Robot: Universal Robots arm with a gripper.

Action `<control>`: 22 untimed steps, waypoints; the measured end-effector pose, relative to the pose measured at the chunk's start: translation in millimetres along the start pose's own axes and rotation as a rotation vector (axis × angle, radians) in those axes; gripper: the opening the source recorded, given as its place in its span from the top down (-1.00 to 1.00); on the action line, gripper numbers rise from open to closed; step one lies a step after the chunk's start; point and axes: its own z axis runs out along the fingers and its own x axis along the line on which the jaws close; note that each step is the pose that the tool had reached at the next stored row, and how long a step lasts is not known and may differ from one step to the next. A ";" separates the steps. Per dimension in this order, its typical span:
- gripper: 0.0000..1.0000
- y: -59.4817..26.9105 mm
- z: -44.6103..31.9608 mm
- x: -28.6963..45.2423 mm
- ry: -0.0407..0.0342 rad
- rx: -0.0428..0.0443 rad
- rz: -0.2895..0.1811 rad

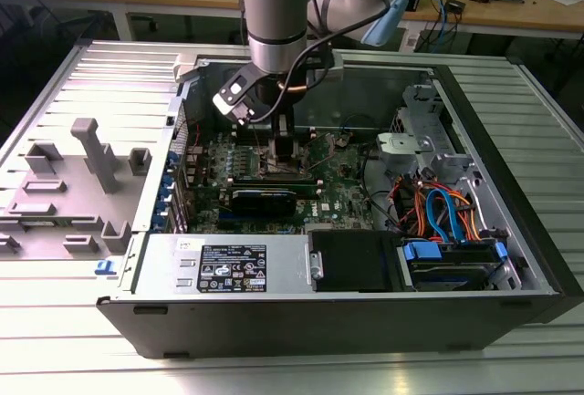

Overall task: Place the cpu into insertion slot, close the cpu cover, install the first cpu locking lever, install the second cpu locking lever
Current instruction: 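Place the cpu into insertion slot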

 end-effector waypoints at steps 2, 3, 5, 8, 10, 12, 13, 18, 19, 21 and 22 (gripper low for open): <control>-0.09 -1.0 2.3 0.0 0.0000 0.0000 0.000; -0.09 -1.2 3.1 -0.1 -0.0001 0.0000 0.000; -0.09 -1.5 5.2 -0.1 0.0000 0.0000 0.000; -0.09 -1.7 6.2 -0.4 -0.0001 0.0001 0.000; -0.09 -1.7 6.3 -0.4 -0.0002 0.0001 0.000; -0.09 -1.7 6.5 -0.4 -0.0001 0.0000 0.000; -0.09 -1.7 6.6 -0.4 0.0000 0.0000 0.000; -0.09 -1.7 6.7 -0.4 0.0000 0.0000 0.000; -0.09 -1.7 6.7 -0.4 -0.0001 0.0000 0.000; -0.09 -1.7 6.9 -0.4 0.0000 -0.0001 0.000; -0.09 -1.8 7.1 -0.4 0.0001 -0.0001 0.000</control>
